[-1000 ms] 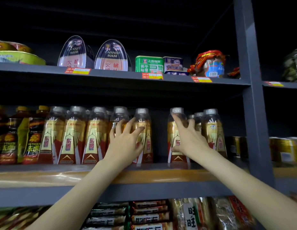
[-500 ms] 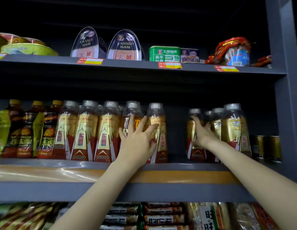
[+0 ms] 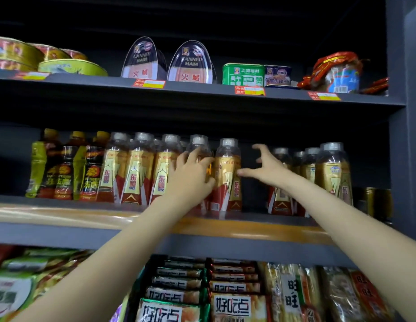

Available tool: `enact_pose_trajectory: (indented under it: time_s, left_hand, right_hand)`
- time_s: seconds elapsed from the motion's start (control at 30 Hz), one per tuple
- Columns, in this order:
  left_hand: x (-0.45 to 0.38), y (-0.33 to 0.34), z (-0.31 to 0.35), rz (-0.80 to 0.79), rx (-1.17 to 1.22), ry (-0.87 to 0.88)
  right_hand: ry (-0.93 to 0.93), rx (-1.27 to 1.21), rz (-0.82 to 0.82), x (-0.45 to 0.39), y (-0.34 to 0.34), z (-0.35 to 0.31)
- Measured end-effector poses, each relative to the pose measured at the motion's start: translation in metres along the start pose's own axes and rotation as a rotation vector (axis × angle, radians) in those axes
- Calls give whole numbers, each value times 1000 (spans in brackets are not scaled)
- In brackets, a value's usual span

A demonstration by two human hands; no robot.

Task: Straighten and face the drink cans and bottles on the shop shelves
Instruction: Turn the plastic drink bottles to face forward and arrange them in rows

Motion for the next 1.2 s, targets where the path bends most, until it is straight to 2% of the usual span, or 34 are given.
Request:
enact_pose_trajectory:
  time_s: [0.07,0.17,0.43,0.63,0.7,0.8,0.87,0.93,1.07,1.2]
  left_hand:
    - [10,-6,-15,31,-46,-5]
    - [24,-8,-33,89,-14,-45]
    - [23,2,-38,24,20,-79]
    - [25,0,-37,42,19,-75]
    - [24,-7,-35,116,41,-53]
    - [33,-28,-21,291,110,78]
    - [43,-42,-9,388,204,157]
    - [56,-52,4,393,341,175]
    - [74,-56,32,78,888,-17]
    - [72,-50,32,-82,1249,-329]
  right_hand:
    - [12,-105,-43,3,18,-13]
    - [38,-134,-32,5,44,-19]
    - [18,-99,61,19,33,-19]
    - [88,-417,287,54,-17,-7]
    - [151,-533,391,64,-31,2]
    - [270,-761,527,78,-48,7]
    - [342,-919,560,85,-59,6]
    - [376,-1036,525,89,-65,-1]
    - [409,-1111,447,101,-67,-12]
    - [447,-1097,422,114,-62,-20]
Point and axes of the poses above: each hand's wrist, its own x-axis away from the middle knuckle, its own y-axis out of the palm, z = x × y, the point moved 8 cm from there along -x, towards the middle knuckle, and after that the axes turned 12 degrees about z, right-handed, at the moved point
